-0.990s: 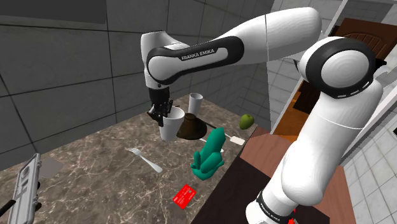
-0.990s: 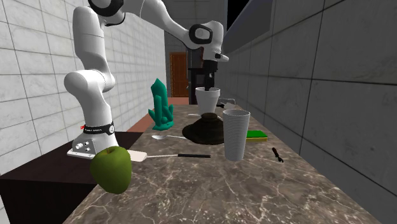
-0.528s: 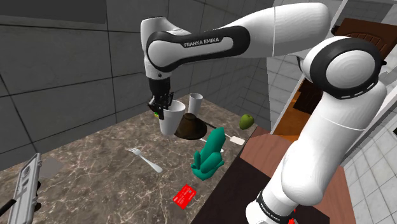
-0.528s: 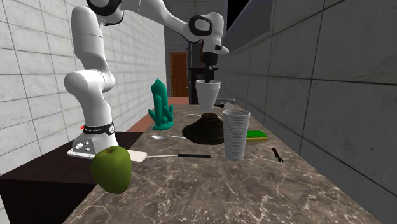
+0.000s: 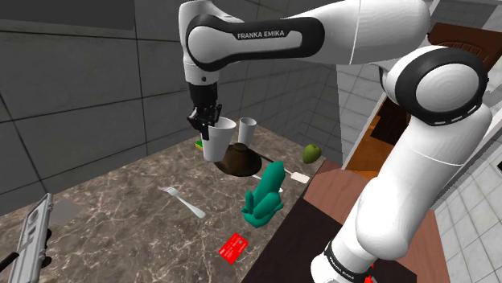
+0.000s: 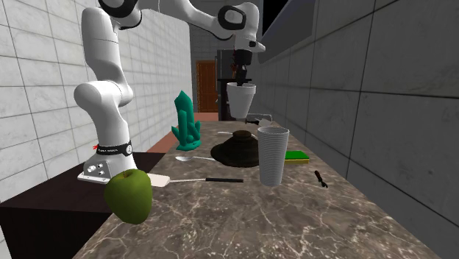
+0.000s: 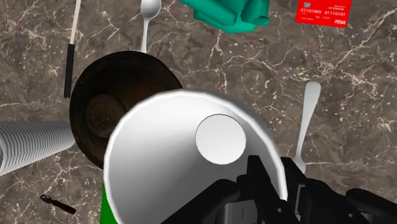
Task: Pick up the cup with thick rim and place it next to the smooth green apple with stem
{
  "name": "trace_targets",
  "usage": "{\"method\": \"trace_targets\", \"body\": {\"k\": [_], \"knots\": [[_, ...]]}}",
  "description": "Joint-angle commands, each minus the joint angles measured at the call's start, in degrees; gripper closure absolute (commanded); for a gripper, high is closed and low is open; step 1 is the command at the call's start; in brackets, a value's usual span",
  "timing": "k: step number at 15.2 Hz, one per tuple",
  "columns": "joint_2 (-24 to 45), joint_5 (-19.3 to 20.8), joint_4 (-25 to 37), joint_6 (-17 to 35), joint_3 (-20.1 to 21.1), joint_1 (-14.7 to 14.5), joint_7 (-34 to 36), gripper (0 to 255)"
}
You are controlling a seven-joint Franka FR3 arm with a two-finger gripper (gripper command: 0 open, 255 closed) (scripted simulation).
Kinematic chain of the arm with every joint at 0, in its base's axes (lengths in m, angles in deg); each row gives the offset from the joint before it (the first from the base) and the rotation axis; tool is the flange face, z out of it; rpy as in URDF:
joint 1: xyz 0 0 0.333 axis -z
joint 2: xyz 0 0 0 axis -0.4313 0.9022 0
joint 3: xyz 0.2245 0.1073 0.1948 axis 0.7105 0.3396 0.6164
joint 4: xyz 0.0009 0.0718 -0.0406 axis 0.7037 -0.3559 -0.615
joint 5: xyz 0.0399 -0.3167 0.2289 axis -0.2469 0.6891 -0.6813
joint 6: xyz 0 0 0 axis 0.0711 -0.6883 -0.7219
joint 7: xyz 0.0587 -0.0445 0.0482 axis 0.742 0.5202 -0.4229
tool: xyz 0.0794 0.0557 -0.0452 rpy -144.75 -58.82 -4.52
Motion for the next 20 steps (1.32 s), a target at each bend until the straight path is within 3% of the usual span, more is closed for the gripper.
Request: {"method": "trace_targets", "body": {"k": [1, 12, 20], "knots": [[-0.1, 0.0, 1.5, -1.6, 0.1, -0.1, 0.1, 255], [0.4, 0.0, 9.9, -9.5, 0.2, -0.2, -0.2, 255], [-7.6, 0.4, 0.5, -7.3, -5.4, 5.1, -11.1, 255]]}}
